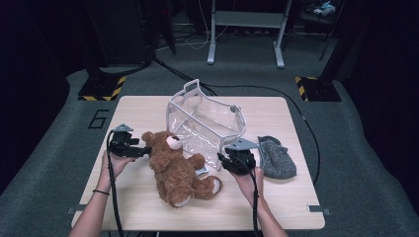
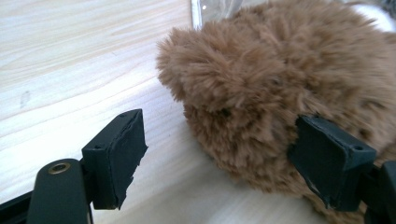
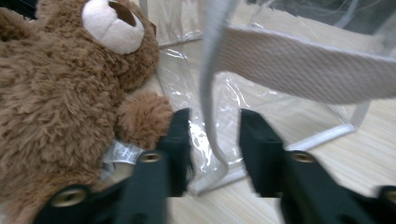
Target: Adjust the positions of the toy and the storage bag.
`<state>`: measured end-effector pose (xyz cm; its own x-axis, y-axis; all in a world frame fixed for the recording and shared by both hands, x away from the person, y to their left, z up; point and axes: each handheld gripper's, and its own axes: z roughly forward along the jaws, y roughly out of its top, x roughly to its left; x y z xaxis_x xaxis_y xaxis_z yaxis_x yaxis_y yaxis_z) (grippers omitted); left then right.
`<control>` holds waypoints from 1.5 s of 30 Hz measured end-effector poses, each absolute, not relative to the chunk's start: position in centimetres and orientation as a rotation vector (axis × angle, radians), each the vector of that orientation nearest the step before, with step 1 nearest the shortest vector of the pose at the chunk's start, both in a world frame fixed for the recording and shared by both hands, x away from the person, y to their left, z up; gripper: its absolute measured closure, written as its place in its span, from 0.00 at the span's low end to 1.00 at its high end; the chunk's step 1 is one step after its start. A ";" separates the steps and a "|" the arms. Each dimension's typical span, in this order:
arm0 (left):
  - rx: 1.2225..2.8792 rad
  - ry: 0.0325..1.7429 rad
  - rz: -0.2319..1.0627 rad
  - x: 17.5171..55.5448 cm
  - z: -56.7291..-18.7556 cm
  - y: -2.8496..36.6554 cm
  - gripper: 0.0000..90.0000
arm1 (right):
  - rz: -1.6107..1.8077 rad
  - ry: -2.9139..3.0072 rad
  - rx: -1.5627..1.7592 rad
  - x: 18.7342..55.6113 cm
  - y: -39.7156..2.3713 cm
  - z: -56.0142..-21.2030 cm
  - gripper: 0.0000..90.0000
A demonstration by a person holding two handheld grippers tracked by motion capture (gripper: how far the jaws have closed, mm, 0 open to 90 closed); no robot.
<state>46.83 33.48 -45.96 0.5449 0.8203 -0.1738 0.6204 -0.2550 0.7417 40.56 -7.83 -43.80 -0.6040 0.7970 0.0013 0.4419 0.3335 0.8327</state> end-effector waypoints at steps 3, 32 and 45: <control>1.964 1.178 0.328 45.8 -45.1 33.6 0.21 | 1.181 2.196 1.108 40.5 -8.8 -43.7 0.46; 2.191 1.101 0.339 42.3 -42.6 28.0 0.18 | 0.970 2.114 1.424 42.2 -18.2 -48.3 0.29; 2.179 1.226 0.278 42.0 -45.4 31.5 0.17 | 0.935 2.077 1.483 42.2 -19.4 -48.9 0.29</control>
